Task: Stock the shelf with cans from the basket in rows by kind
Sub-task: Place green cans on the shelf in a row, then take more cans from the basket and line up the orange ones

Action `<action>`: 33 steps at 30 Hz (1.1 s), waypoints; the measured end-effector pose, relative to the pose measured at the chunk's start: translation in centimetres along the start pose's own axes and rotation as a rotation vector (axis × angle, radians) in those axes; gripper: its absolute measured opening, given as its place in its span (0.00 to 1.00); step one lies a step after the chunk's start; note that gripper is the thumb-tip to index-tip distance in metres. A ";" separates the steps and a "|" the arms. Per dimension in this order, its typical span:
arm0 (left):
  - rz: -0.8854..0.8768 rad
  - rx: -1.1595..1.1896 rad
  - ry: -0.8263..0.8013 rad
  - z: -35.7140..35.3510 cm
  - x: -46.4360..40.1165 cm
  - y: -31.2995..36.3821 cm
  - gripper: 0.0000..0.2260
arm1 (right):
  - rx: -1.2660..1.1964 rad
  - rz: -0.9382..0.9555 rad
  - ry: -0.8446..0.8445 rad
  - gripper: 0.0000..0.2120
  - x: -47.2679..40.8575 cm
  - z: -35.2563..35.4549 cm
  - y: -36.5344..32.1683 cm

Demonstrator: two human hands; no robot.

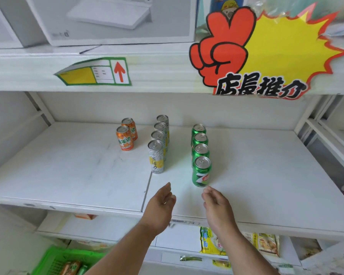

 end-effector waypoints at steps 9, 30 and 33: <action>-0.032 -0.005 0.092 11.0 8.0 -4.0 0.20 | 0.133 0.062 -0.211 0.20 9.8 -10.0 -2.8; 0.126 0.092 0.551 31.0 26.8 -16.0 0.20 | 0.357 0.066 -0.664 0.24 26.3 -28.7 -3.4; 0.156 0.080 0.574 30.8 27.2 -16.1 0.21 | 0.372 0.066 -0.700 0.25 26.0 -29.5 -3.0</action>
Point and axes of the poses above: each hand's wrist, its own x-axis away from the middle knuckle, its own z-axis out of the back of the hand, y = z × x, the point moved 10 cm from there along -x, towards the middle knuckle, and after that the axes turned 2 degrees about -x, right-handed, at the moved point
